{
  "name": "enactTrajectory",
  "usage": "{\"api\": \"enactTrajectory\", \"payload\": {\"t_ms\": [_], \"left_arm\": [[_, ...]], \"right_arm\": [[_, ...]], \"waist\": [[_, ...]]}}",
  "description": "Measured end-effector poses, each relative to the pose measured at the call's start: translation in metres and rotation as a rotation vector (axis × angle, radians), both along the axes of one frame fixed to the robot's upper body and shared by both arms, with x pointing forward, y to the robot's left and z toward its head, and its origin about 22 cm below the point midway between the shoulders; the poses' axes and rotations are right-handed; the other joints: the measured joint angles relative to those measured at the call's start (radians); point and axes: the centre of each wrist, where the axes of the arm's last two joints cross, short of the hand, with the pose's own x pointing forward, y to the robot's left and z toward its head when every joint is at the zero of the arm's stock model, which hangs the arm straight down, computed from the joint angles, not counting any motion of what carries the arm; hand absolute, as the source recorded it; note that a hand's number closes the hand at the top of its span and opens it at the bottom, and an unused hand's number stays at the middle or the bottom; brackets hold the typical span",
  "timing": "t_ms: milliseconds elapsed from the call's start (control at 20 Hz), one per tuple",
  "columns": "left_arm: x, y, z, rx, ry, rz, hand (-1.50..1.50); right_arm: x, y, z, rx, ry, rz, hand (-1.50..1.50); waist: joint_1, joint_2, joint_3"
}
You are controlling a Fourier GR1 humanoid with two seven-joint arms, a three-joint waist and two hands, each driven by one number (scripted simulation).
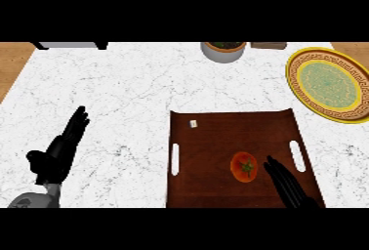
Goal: Pick the tomato from the tray and place it in the plate
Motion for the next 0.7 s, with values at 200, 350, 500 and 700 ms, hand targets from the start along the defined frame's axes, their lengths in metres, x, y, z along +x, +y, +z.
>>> {"api": "enactTrajectory", "payload": {"t_ms": [200, 350, 500, 700], "left_arm": [[0.003, 0.005, 0.003, -0.003, -0.005, -0.005, 0.00], [0.007, 0.000, 0.003, -0.002, -0.008, -0.008, 0.00], [0.009, -0.002, 0.009, -0.002, -0.005, -0.008, 0.00], [0.002, 0.002, 0.002, -0.003, -0.008, -0.004, 0.00]], "right_arm": [[0.014, 0.004, 0.004, -0.056, 0.051, -0.034, -1.50], [0.028, 0.011, 0.003, -0.117, 0.088, -0.050, -1.50], [0.038, 0.012, 0.007, -0.154, 0.118, -0.056, -1.50], [0.046, 0.011, -0.002, -0.183, 0.150, -0.048, -1.50]], "waist": [[0.002, 0.000, 0.001], [0.003, 0.001, 0.001], [0.003, 0.000, 0.001], [0.003, 0.000, 0.002]]}}
